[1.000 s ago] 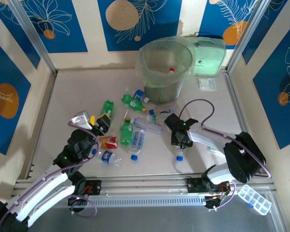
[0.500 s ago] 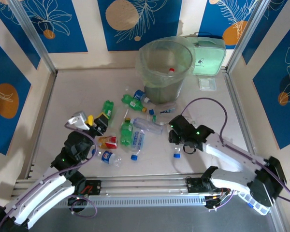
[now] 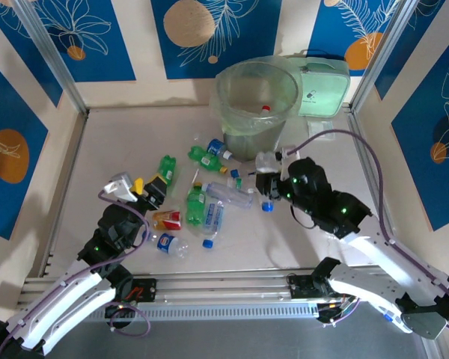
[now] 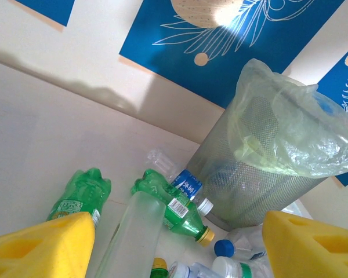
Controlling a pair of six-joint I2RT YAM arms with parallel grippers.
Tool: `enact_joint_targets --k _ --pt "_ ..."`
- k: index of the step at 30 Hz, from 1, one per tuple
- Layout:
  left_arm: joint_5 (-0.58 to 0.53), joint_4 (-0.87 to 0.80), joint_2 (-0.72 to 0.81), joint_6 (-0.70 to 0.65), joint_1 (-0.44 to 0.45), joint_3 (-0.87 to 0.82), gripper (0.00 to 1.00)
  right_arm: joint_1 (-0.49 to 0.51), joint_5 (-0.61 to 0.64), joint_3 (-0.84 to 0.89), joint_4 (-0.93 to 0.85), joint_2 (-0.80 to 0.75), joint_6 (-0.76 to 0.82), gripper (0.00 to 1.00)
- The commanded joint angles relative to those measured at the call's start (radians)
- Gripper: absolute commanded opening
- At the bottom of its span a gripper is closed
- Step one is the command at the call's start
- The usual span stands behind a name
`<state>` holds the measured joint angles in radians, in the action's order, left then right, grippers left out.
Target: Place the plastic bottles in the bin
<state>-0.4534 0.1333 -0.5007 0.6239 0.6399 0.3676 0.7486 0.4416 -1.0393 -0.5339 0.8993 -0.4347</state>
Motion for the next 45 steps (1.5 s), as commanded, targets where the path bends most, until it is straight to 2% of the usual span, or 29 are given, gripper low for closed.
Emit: enact_joint_targets --k 1,6,8,11,16,22,25,35,39,42,45 --pt "0.009 0.003 -0.001 0.010 0.006 -0.004 0.76 -0.035 0.023 -0.133 0.095 0.058 0.120 0.45" --pt "0.015 0.006 -0.002 0.011 0.007 -0.003 0.76 -0.216 -0.109 -0.346 0.146 0.213 0.138 0.42" --pt "0.016 0.008 -0.005 0.010 0.007 -0.002 0.76 -0.301 -0.162 -0.474 0.119 0.327 0.126 0.41" --pt "0.015 0.011 -0.011 0.009 0.007 -0.002 0.76 -0.373 -0.169 -0.676 0.069 0.513 0.158 0.40" --pt "0.008 0.011 -0.020 0.001 0.006 -0.001 0.76 -0.441 -0.161 -0.993 -0.055 0.802 0.171 0.38" --pt "-0.013 -0.004 0.013 0.001 0.005 -0.005 0.76 -0.443 -0.080 -1.276 -0.208 1.079 0.234 0.36" --pt "-0.014 -0.007 0.028 0.005 0.006 -0.009 0.76 -0.437 -0.041 -1.352 -0.275 1.169 0.250 0.34" --pt "-0.011 -0.003 0.010 0.007 0.005 -0.007 0.76 -0.424 -0.043 -1.354 -0.323 1.306 0.264 0.35" --pt "-0.016 -0.004 0.013 0.006 0.005 -0.009 0.75 -0.414 -0.042 -1.408 -0.378 1.377 0.276 0.37" --pt "-0.019 -0.004 0.011 0.005 0.006 -0.009 0.76 -0.412 -0.043 -1.447 -0.420 1.424 0.280 0.40" --pt "-0.017 -0.003 0.010 0.004 0.005 -0.008 0.76 -0.411 -0.053 -1.456 -0.437 1.444 0.281 0.52"
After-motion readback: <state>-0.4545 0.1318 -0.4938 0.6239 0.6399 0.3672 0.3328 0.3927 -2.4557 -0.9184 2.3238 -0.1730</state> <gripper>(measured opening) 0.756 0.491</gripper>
